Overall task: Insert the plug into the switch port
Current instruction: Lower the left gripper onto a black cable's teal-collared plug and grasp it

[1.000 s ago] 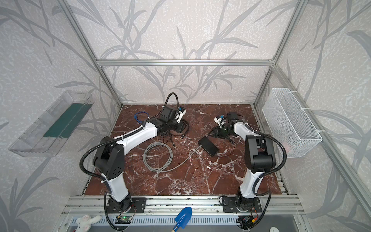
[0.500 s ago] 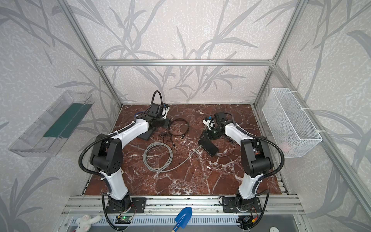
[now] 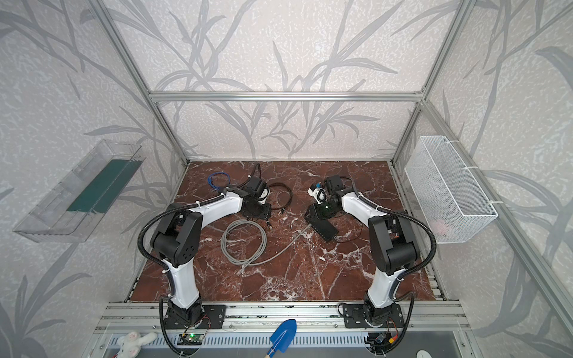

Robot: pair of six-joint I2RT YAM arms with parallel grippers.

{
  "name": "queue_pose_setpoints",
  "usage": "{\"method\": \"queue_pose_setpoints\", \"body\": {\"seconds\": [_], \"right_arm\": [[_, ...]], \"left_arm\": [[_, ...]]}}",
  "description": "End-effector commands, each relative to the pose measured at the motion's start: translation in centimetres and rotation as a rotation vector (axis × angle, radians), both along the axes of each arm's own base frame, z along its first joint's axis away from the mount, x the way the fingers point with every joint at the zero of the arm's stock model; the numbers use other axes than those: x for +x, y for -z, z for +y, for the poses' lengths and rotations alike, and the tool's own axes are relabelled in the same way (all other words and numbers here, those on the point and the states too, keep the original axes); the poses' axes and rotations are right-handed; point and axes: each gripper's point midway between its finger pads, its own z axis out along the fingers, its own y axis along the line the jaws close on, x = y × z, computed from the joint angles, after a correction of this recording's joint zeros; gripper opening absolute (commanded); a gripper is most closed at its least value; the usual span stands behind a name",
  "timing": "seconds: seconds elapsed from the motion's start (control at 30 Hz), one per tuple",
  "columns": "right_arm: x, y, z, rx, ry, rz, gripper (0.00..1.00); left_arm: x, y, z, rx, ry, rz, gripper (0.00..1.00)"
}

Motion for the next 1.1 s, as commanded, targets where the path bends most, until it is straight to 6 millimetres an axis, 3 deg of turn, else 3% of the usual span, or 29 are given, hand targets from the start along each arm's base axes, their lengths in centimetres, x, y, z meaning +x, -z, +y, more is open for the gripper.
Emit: {"method": "queue_pose_setpoints", "body": {"seconds": [0.0,0.33,0.47,0.6,0.77,1.07], "right_arm": [[-0.2,-1.1,0.0,0.001,0.007,-0.026,0.5],[-0.6,-0.2,-0.1,-0.002,0.011,-0.008,0.5],[-0.6,-0.2,-0.2,-0.008,0.011,-0.012,0.49],[-0.7,0.1,-0.2,-0.005,0.008,-0.002,0.49],[-0.8,0.0,-0.4,-0.016,0.006,-0.01,0.49],[-1.1,0.1,-0.4,-0.014,0.004,-0.003,0.49]], "left_arm": [[-0.2,0.4,-0.1,0.0,-0.075,0.024,0.44],[-2.3,0.8,0.0,-0.019,-0.22,0.049,0.44],[-2.4,-0.2,-0.4,-0.021,-0.244,0.017,0.44],[-2.4,0.5,-0.9,-0.046,-0.27,0.04,0.44],[-2.2,-1.8,-0.2,-0.012,-0.334,-0.048,0.45],[-2.9,-2.9,0.3,0.002,-0.404,-0.063,0.45]]}}
